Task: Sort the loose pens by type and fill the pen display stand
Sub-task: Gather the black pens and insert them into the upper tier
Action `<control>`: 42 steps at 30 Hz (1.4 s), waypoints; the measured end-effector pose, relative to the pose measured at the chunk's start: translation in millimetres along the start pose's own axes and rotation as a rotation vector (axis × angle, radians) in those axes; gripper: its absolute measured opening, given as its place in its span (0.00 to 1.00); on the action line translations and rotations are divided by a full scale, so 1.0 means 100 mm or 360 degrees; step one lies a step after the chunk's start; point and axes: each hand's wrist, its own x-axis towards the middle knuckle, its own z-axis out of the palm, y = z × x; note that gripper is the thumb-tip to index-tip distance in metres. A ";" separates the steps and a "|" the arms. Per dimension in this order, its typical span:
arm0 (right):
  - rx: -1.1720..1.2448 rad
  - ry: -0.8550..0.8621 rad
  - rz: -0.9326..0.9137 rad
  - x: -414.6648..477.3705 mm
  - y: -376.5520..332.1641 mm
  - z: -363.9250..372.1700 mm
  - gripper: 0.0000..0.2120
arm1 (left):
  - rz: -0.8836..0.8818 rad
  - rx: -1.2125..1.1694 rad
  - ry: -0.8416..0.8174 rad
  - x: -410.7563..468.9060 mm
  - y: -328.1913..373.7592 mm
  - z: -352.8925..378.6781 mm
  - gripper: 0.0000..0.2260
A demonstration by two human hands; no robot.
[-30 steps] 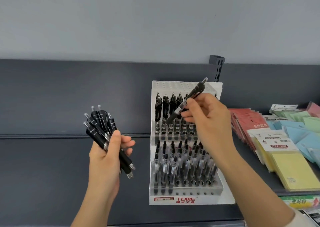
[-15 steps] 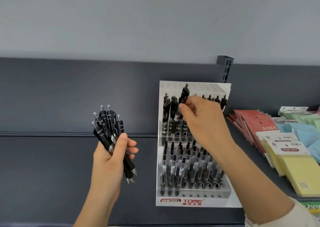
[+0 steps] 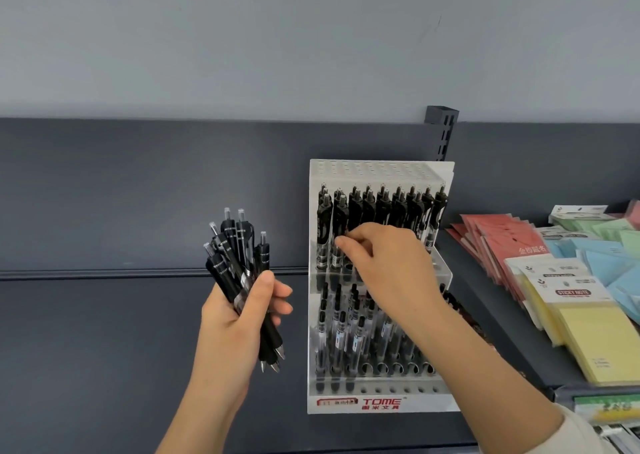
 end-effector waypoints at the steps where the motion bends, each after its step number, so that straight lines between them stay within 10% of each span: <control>1: 0.0051 0.0037 0.0014 -0.02 0.00 -0.02 0.14 | 0.0014 0.0016 -0.0032 -0.02 0.01 0.01 0.12; 21: 0.1541 -0.0256 0.0094 -0.33 -0.11 -0.10 0.01 | 0.0126 0.0273 -0.0299 -0.10 0.09 0.08 0.11; 42: 0.0828 0.0419 -0.0032 -0.03 0.07 -0.46 0.11 | 0.0162 0.0395 0.0090 0.04 0.01 -0.05 0.04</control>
